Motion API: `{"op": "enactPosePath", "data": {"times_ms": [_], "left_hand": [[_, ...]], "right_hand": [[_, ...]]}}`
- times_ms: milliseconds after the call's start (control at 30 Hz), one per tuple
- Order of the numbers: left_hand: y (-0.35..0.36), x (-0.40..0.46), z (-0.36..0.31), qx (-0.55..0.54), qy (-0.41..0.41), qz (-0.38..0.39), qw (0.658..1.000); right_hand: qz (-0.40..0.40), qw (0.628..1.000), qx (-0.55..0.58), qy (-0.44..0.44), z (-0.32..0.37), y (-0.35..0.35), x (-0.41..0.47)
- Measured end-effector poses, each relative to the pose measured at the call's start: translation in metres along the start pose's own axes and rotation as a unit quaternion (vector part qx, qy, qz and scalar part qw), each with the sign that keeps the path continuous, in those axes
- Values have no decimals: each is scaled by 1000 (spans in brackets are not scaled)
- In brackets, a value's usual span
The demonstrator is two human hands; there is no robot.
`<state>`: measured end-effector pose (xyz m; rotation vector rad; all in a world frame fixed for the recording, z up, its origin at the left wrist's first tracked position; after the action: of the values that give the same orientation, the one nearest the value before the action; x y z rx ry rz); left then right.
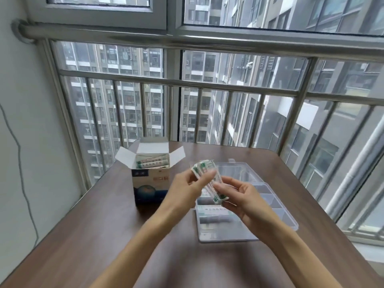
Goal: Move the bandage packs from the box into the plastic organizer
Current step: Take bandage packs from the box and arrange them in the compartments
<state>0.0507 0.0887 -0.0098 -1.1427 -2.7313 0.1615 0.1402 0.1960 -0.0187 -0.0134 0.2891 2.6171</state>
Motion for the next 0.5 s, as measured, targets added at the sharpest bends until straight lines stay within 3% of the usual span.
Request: {"op": "enactPosePath", "data": {"times_ms": [100, 300, 500], "left_hand": [[8, 5, 11, -56, -22, -8, 998], [11, -2, 14, -114, 15, -63, 991], [12, -3, 19, -165, -22, -27, 986]], "right_hand": [[-40, 998, -48, -32, -2, -5, -4], [-106, 970, -187, -111, -7, 0, -10], [-94, 992, -62, -62, -7, 0, -12]]}}
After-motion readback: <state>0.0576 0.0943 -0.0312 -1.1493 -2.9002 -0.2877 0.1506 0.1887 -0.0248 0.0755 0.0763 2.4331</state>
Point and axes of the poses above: each hand's wrist, its own x-axis towards the middle knuckle, its own y-axis out of the palm, z = x × y, the point moved 3 cm from there along x, towards the middle knuckle, and after that the axes turned 1 degree about -z, right-handed, at the moved point
